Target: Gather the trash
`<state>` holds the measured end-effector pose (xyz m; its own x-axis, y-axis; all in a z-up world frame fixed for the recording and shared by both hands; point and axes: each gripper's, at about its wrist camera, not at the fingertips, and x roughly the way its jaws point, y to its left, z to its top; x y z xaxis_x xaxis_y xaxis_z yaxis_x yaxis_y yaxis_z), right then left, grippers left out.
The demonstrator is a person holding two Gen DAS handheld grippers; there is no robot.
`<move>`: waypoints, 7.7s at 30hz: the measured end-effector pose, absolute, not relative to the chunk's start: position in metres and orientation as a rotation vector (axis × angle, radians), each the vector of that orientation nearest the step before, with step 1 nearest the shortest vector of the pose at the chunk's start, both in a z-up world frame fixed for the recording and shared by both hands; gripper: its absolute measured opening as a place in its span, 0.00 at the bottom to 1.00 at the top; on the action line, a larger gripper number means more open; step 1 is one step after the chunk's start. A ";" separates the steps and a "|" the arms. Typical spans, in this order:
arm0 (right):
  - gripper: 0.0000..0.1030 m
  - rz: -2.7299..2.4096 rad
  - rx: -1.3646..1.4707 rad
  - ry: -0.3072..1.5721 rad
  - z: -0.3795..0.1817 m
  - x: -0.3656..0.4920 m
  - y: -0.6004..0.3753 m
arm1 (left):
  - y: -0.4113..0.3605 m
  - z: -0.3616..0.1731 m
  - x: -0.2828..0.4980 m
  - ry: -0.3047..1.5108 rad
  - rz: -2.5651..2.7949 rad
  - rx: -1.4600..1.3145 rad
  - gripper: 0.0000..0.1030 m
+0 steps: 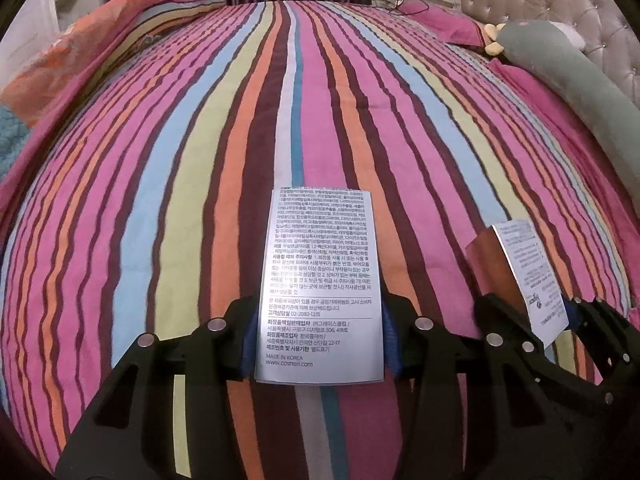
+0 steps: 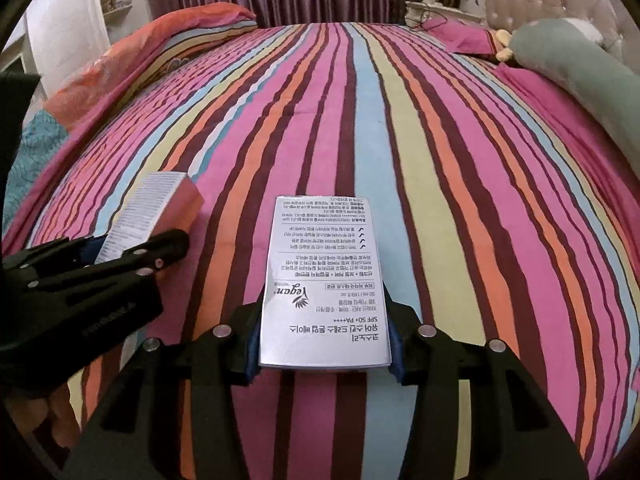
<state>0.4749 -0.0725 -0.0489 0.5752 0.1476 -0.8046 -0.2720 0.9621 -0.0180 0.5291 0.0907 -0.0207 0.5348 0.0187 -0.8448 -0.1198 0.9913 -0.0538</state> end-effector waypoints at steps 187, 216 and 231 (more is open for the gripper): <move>0.92 0.126 -0.024 0.705 0.027 0.061 -0.157 | 0.031 0.071 0.054 0.854 0.086 -0.034 0.72; 0.92 0.113 -0.011 0.711 0.028 0.065 -0.161 | 0.021 0.075 0.048 0.828 0.025 -0.028 0.86; 0.92 0.113 -0.004 0.711 0.028 0.065 -0.162 | 0.021 0.076 0.050 0.832 0.057 -0.019 0.86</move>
<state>0.0649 -0.1622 0.0279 0.7518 0.1023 -0.6514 -0.1052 0.9938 0.0346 0.0502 0.0210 0.0756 0.6722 0.0429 -0.7391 -0.0579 0.9983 0.0053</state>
